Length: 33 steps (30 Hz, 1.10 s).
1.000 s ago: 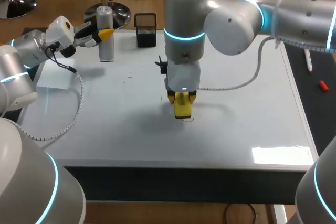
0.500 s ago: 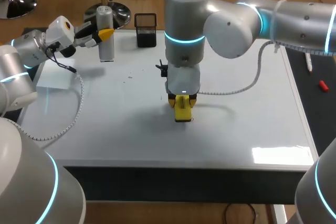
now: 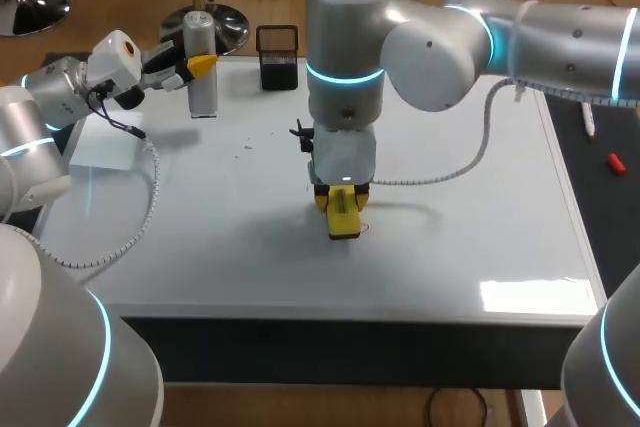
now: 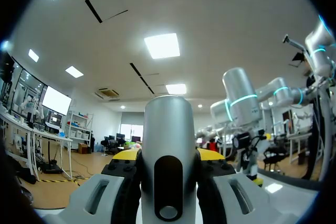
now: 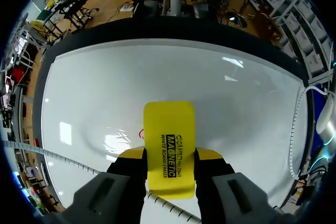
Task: Pick up the inspection probe, press it on each red-marked spot on the whiteboard one by one, put down the probe, pick up the eraser, and wipe off all the red marks.
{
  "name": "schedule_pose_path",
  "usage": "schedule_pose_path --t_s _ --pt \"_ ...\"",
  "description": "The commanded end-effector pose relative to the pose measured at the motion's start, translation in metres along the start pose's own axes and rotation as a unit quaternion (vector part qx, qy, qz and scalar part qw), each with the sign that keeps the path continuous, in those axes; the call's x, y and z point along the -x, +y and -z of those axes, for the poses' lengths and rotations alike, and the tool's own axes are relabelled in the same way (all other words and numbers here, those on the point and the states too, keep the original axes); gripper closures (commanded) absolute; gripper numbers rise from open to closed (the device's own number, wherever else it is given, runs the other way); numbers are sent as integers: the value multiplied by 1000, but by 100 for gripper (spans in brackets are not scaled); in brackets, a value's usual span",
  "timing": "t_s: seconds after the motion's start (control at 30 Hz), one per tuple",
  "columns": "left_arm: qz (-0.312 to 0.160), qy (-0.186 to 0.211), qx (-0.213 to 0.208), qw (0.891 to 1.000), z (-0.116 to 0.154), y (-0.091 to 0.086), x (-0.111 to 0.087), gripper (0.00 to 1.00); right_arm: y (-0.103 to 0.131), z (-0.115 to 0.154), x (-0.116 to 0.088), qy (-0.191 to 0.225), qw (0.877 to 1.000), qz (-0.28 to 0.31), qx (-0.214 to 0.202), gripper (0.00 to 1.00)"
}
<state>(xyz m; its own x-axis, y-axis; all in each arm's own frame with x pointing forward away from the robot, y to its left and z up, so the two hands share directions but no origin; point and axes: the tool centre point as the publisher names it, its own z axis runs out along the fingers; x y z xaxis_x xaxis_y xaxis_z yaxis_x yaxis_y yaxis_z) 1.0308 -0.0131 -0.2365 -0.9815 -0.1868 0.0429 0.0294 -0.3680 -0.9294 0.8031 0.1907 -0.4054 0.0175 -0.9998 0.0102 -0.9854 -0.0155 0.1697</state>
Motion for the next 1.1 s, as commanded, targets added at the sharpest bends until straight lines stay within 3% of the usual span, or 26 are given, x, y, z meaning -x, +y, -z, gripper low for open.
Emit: schedule_pose_path --t_s 0.03,0.67,1.1 --pt "-1 0 -1 1000 0 -1 0 100 3 -5 4 4 1000 1 3 100" --pt "-1 0 -1 1000 0 -1 0 100 13 -37 -32 -15 999 -25 26 100" --pt "-1 0 -1 1000 0 -1 0 100 22 -48 -96 11 996 -75 44 100"
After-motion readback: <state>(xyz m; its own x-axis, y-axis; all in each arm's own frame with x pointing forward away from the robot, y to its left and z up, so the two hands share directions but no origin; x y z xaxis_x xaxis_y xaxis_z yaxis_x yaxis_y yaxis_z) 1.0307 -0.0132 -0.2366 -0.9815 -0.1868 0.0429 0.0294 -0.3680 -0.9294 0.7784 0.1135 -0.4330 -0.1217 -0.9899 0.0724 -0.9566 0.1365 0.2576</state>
